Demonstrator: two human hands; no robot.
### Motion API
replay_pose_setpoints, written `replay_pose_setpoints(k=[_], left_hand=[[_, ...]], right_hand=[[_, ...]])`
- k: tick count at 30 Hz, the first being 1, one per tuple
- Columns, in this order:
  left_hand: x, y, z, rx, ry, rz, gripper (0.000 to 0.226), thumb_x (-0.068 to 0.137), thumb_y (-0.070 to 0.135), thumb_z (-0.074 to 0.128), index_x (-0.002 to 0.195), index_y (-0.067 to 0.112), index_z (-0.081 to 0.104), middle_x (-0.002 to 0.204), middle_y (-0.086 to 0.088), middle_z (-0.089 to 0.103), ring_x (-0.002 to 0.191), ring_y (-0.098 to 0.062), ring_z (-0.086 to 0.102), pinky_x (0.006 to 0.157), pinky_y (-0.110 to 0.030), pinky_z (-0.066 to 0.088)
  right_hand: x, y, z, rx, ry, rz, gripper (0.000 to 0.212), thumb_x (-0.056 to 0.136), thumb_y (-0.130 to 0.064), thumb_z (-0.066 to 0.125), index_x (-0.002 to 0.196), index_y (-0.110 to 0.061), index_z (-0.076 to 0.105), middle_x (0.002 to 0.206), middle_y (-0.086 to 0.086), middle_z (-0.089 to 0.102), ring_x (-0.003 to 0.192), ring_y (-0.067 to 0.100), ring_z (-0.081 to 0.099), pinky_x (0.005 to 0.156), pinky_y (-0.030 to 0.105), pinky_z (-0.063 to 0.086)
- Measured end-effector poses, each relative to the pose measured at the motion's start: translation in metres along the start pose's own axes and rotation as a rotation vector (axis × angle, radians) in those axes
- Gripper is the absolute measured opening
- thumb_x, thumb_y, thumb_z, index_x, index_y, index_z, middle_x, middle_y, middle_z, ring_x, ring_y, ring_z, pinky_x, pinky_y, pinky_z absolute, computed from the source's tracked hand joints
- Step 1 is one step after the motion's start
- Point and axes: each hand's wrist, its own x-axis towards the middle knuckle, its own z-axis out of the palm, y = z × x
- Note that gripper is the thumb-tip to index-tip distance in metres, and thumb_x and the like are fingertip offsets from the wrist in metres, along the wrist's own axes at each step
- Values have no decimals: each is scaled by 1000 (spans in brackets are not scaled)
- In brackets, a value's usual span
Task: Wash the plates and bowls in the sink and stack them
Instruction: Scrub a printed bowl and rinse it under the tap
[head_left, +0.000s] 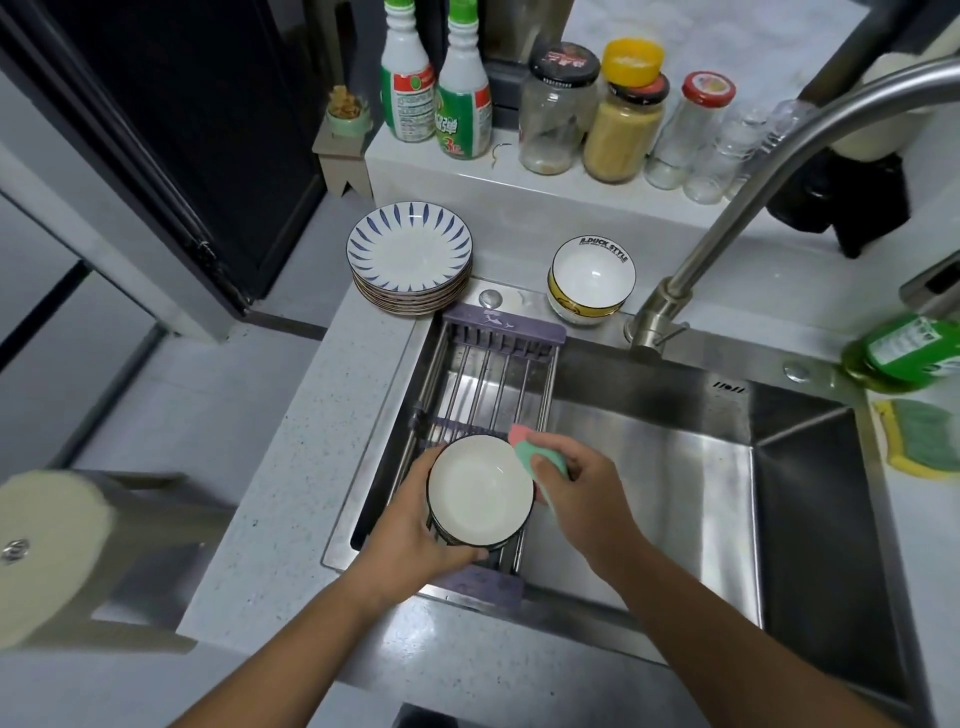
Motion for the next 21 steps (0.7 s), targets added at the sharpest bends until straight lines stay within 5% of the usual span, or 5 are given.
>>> replay_pose_setpoints(k=[4, 9, 12, 16, 21], left_hand=[[2, 25, -10, -20, -1, 58, 111, 58, 9, 100, 138, 49, 35, 130, 42, 47, 127, 17, 44, 96, 1, 36], [20, 72, -15, -109, -187, 74, 116, 65, -7, 92, 148, 48, 31, 141, 29, 48, 124, 18, 48, 93, -3, 43], [35, 98, -10, -179, -306, 86, 113, 73, -6, 87, 154, 47, 27, 148, 17, 47, 121, 12, 56, 92, -11, 50], [49, 129, 14, -327, -334, 53, 81, 82, 32, 85, 141, 66, 42, 146, 14, 56, 124, -15, 64, 92, -37, 59], [58, 168, 49, -336, -280, 119, 73, 92, 5, 71, 149, 43, 43, 127, 11, 72, 108, -10, 71, 82, -32, 62]], right_hand=[[-3, -23, -13, 110, 23, -20, 46, 95, -5, 60, 91, -47, 77, 97, -16, 77, 92, 19, 72, 88, 46, 59], [-8, -51, -44, 257, 87, -29, 24, 96, -13, 61, 95, -31, 77, 83, -11, 76, 79, 14, 68, 53, 16, 48], [-11, -60, -69, 265, 102, -38, 25, 99, -11, 57, 97, -28, 75, 84, -17, 76, 76, 2, 68, 63, 23, 55], [-15, -73, -105, 294, 168, -59, 29, 100, -5, 51, 99, -23, 73, 86, -15, 77, 81, 5, 71, 76, 29, 61], [-18, -82, -158, 295, 301, -105, 29, 103, -9, 49, 105, -24, 73, 103, 9, 76, 96, 35, 72, 80, 52, 61]])
